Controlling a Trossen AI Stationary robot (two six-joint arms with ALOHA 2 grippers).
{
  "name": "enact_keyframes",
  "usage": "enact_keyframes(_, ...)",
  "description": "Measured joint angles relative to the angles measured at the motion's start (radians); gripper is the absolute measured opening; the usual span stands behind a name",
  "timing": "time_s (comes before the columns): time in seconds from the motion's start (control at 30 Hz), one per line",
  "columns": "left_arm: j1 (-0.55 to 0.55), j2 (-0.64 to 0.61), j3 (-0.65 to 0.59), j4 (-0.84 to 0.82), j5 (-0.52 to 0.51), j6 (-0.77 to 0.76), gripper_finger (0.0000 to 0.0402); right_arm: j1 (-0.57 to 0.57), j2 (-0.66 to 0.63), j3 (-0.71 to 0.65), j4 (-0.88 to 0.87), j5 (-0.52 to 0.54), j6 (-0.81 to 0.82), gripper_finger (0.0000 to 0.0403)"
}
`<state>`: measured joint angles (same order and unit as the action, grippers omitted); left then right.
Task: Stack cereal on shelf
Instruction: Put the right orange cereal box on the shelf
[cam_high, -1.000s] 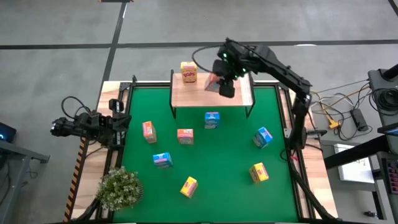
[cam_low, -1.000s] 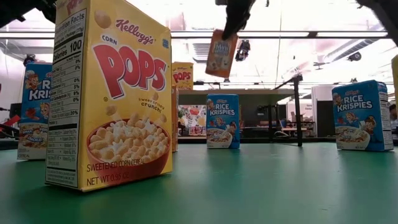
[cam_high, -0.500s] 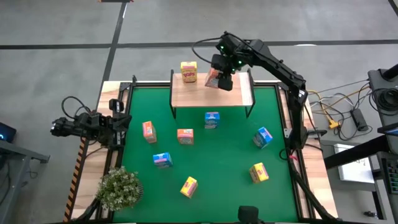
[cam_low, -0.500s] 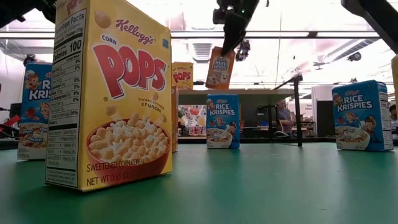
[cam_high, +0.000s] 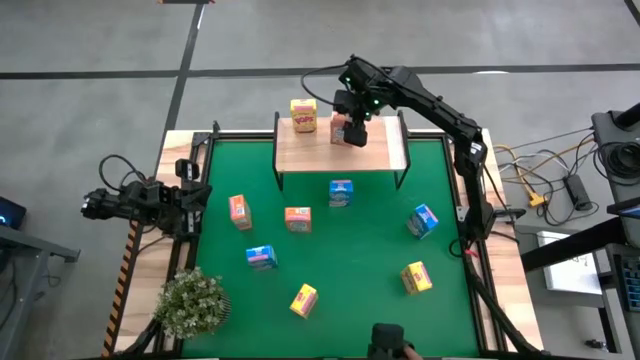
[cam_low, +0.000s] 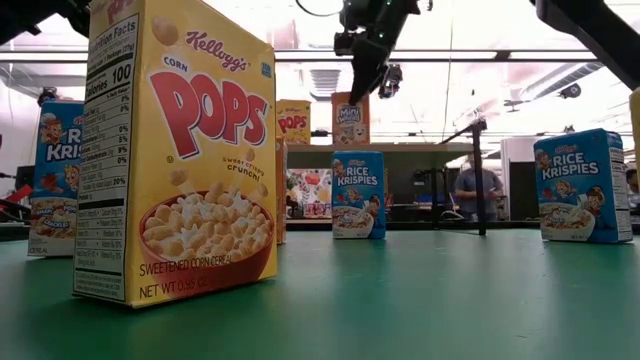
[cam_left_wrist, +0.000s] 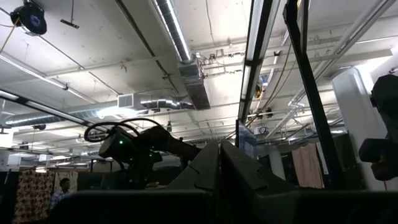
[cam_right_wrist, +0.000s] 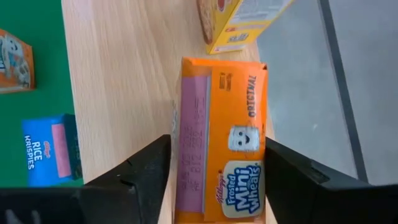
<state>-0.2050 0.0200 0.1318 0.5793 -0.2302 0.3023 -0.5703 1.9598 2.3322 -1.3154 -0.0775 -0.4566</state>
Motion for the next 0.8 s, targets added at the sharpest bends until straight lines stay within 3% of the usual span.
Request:
enact_keyframes(0.33, 0.0, 0.0, 0.0, 0.0, 0.0, 0.0, 0.0, 0.001, -0.004, 0.024, 0.022, 0.022, 0.023, 0.0248)
enact_keyframes(0.8, 0.0, 0.0, 0.001, -0.003, 0.0, 0.0, 0.0, 0.048, -0.14, 0.024, 0.064, 0.073, 0.239, 0.0223)
